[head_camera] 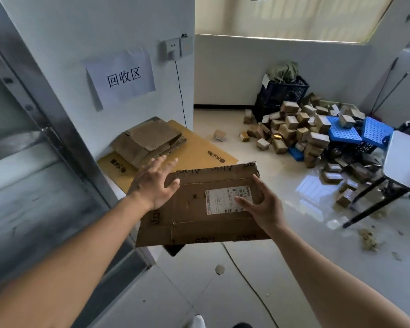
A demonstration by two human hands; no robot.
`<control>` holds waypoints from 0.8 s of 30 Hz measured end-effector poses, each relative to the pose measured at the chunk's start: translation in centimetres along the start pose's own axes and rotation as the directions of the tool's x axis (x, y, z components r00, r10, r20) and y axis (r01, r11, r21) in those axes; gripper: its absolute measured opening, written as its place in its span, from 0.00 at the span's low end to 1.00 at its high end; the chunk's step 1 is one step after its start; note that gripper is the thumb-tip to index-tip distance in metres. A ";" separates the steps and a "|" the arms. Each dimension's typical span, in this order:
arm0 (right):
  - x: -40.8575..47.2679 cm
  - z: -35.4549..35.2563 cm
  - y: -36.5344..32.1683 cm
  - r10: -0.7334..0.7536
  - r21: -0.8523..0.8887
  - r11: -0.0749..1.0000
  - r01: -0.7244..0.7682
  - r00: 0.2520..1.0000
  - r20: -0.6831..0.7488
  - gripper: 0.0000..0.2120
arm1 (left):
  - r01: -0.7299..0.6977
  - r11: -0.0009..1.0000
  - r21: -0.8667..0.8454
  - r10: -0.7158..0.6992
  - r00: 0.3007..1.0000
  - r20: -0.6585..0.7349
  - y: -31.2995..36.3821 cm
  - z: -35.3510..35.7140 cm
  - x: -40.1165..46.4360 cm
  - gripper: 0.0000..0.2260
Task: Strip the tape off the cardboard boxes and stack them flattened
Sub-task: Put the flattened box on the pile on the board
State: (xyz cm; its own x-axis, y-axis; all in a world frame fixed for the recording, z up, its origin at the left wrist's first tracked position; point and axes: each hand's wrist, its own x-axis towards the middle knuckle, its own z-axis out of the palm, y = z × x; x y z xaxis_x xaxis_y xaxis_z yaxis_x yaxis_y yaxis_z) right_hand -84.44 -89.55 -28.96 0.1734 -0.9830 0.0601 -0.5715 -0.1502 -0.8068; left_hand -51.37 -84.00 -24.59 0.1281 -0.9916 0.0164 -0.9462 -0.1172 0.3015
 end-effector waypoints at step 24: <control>51.4 21.6 -4.3 -0.161 0.075 0.987 0.145 0.780 0.604 0.46 | 0.700 0.709 -0.089 -0.704 0.709 -0.033 -15.2 3.4 27.3 0.30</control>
State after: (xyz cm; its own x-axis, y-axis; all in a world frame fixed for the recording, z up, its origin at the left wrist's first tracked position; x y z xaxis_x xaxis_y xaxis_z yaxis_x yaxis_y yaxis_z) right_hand -55.73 -137.19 -35.10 0.7120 -0.6791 -0.1788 -0.4787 -0.2830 -0.8311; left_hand -34.52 -109.45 -31.97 0.7673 -0.6187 -0.1689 -0.5545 -0.7723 0.3101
